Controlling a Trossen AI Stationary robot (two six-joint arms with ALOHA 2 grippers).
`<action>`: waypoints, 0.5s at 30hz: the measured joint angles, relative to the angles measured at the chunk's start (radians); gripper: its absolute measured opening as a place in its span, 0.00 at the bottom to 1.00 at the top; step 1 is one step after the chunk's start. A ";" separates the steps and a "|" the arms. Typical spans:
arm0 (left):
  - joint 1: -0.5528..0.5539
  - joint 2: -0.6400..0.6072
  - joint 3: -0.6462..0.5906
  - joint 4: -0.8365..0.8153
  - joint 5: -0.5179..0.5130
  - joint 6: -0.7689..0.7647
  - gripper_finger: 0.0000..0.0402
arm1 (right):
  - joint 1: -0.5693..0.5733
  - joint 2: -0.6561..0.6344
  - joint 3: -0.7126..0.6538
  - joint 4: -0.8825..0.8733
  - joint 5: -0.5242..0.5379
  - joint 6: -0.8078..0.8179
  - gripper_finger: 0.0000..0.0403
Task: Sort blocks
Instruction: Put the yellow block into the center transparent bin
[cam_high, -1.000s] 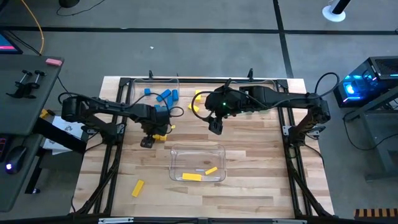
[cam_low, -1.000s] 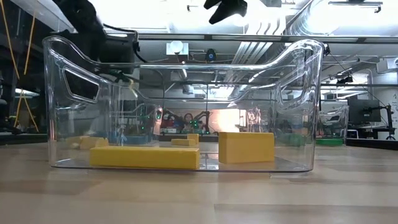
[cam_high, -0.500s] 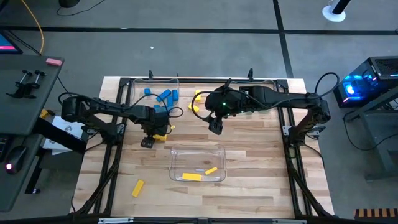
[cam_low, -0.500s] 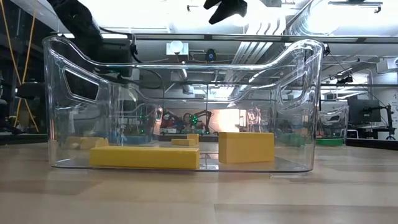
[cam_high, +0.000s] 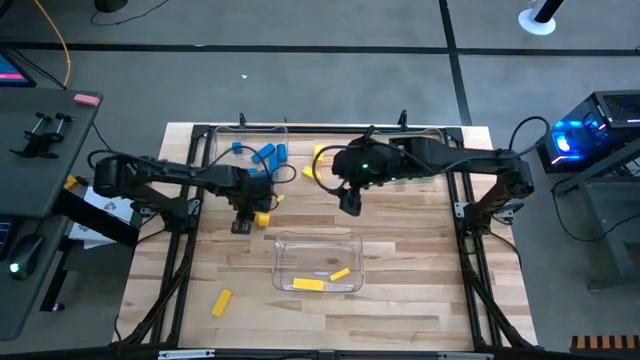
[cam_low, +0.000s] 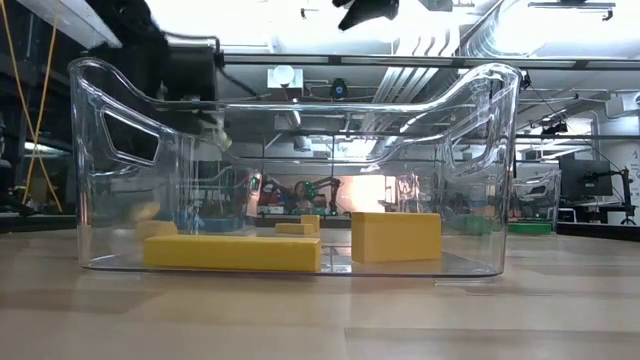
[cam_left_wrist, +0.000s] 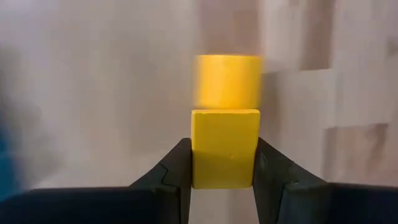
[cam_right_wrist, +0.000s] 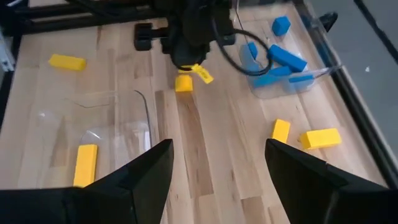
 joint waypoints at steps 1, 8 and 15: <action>0.005 -0.015 0.020 -0.032 -0.034 0.004 0.22 | 0.000 -0.012 0.001 -0.001 0.000 -0.005 0.62; 0.033 -0.158 0.162 0.031 -0.070 -0.121 0.22 | -0.019 -0.087 0.003 -0.001 0.064 0.021 0.62; -0.168 -0.180 0.206 0.258 0.074 -0.261 0.23 | -0.018 -0.106 0.003 0.000 0.062 0.028 0.62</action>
